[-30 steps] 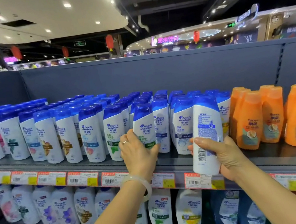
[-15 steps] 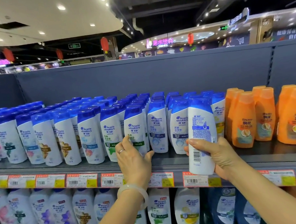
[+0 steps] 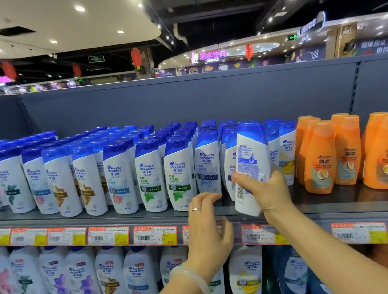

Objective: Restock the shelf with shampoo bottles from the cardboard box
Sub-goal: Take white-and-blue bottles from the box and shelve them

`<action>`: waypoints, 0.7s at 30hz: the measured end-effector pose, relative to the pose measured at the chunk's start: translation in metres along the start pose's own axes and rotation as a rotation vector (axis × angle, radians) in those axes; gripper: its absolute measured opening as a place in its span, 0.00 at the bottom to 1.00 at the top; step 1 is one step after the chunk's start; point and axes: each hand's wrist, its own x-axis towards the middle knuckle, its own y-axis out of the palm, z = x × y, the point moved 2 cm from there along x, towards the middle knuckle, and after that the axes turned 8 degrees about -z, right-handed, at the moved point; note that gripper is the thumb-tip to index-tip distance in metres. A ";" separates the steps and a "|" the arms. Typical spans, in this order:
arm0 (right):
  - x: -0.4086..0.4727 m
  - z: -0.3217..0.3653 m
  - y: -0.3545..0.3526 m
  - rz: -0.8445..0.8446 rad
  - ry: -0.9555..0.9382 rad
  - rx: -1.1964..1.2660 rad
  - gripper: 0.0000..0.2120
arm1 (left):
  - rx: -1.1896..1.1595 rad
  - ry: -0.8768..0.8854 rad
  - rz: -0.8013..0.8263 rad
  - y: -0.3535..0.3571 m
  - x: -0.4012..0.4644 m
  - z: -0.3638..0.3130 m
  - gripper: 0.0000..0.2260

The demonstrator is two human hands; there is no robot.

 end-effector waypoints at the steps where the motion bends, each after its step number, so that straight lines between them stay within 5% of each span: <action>1: -0.002 0.001 0.004 -0.029 -0.007 0.004 0.13 | -0.022 0.031 0.032 -0.001 -0.002 -0.002 0.20; 8: -0.013 0.001 0.036 -0.055 -0.087 -0.031 0.25 | -0.056 0.077 0.109 -0.003 -0.008 -0.005 0.28; 14: -0.016 -0.007 0.056 0.120 -0.041 -0.274 0.37 | -0.128 -0.049 0.029 -0.008 0.013 0.008 0.16; 21: -0.011 -0.002 0.067 0.032 -0.147 -0.416 0.31 | -0.252 -0.140 0.156 -0.007 0.034 0.003 0.17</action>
